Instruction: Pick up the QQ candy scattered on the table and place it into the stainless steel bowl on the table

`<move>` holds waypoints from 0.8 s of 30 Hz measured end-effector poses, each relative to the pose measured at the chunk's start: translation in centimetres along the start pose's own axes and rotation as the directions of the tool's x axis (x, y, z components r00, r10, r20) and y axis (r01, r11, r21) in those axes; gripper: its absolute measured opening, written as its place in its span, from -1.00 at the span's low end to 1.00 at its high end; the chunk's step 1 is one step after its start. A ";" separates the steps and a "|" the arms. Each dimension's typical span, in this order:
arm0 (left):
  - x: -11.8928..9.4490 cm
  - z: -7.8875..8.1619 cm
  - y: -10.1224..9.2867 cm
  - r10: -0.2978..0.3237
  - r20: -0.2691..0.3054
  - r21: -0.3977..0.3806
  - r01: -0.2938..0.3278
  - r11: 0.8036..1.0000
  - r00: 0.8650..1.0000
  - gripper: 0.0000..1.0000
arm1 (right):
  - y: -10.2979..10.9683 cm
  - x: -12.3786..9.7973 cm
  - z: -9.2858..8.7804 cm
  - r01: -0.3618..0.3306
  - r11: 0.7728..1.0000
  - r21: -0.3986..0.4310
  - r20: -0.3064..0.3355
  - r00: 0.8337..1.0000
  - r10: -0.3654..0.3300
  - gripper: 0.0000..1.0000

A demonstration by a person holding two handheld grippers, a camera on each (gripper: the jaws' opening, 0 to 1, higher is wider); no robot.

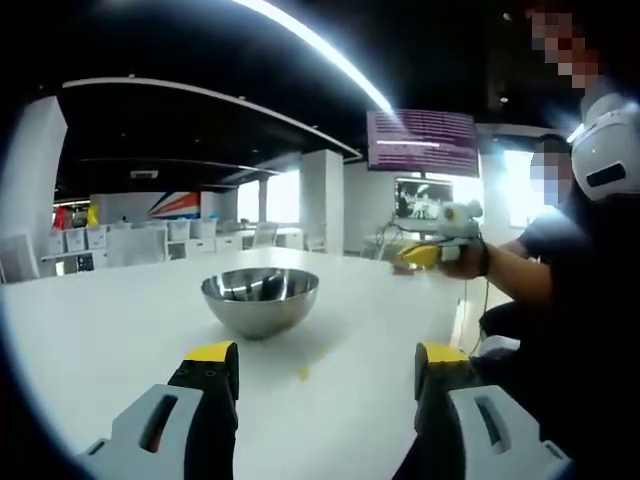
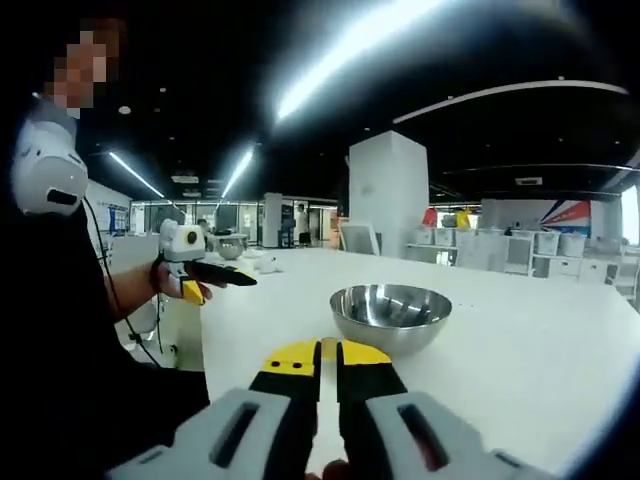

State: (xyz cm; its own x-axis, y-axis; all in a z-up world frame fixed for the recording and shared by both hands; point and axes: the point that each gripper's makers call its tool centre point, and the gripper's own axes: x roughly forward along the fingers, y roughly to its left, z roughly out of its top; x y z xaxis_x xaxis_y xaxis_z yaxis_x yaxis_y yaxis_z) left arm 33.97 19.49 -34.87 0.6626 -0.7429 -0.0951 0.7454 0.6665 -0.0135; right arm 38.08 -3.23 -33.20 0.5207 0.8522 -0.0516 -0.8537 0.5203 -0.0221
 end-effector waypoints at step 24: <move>-0.4 -0.3 -0.4 -0.013 0.007 -0.006 0.013 1.000 1.000 0.40 | -4.1 8.5 4.0 -0.066 0.986 -0.150 -0.138 0.989 0.046 -0.84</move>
State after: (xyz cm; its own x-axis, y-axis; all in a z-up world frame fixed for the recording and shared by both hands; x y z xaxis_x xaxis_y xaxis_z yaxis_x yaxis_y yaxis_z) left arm 33.38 19.57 -35.16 0.6530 -0.7522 -0.0879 0.7538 0.6568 -0.0206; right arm 46.02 2.16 -29.58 0.4752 0.8591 -0.1902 -0.8779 0.4482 -0.1685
